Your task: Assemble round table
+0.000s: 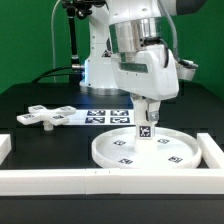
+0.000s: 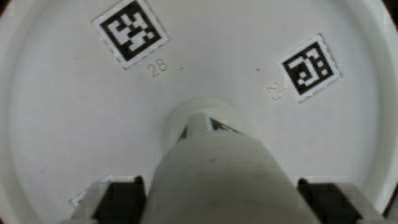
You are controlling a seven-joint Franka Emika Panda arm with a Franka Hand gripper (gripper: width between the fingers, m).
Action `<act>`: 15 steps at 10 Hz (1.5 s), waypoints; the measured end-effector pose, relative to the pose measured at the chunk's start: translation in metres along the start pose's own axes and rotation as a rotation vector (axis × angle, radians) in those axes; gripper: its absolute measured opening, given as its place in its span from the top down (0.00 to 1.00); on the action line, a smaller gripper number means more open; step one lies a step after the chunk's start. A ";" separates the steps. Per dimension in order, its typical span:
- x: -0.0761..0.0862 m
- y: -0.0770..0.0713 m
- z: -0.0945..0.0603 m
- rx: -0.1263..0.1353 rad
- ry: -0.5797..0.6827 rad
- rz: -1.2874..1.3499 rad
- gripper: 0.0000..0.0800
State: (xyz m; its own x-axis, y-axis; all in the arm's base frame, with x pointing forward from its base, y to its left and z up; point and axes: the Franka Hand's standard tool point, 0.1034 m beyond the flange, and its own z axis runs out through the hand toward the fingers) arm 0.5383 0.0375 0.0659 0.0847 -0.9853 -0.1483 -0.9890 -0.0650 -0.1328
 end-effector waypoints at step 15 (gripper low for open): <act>-0.011 -0.006 -0.001 0.006 -0.076 -0.063 0.19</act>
Offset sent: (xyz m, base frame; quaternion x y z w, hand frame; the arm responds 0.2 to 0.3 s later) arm -0.0122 -0.0007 -0.0108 0.0208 -0.0371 0.2606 0.9645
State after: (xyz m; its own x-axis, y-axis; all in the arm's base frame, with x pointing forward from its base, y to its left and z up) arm 0.5430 0.0485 0.0689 0.1559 -0.9645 -0.2129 -0.9807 -0.1255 -0.1498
